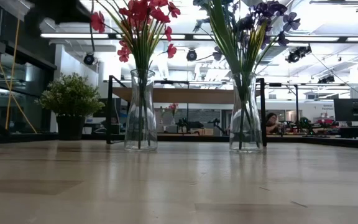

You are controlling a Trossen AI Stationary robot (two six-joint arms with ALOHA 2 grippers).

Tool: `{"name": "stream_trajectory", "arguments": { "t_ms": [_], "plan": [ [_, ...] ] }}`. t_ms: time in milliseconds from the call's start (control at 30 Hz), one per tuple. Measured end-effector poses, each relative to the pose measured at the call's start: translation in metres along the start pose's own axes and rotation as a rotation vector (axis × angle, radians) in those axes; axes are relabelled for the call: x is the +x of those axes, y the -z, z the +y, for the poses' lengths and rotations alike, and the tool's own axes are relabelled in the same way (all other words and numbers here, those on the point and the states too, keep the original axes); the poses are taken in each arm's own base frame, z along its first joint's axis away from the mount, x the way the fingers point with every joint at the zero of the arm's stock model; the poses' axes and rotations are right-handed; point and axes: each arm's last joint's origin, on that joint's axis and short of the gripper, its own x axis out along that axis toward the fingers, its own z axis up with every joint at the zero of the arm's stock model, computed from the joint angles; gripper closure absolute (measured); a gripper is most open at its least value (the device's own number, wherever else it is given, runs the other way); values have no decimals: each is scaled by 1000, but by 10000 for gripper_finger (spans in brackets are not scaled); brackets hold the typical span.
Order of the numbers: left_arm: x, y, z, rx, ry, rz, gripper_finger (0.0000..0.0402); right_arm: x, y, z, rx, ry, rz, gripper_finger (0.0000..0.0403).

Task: Pick and place flowers into a vace then onto a shelf
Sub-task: Put the orange flower into the left transparent vase

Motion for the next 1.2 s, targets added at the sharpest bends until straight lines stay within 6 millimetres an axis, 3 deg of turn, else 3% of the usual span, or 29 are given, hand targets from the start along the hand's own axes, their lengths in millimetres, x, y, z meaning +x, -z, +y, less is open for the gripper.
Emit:
{"name": "stream_trajectory", "arguments": {
  "t_ms": [267,700,1200],
  "plan": [
    [13,35,12,-195,-53,-36,372,0,0,0,0,0,0,336],
    [20,55,-22,-271,-69,-52,372,0,0,0,-25,-1,0,336],
    [30,87,-36,-356,-90,-69,372,0,0,0,-54,-1,0,336]
  ]
}}
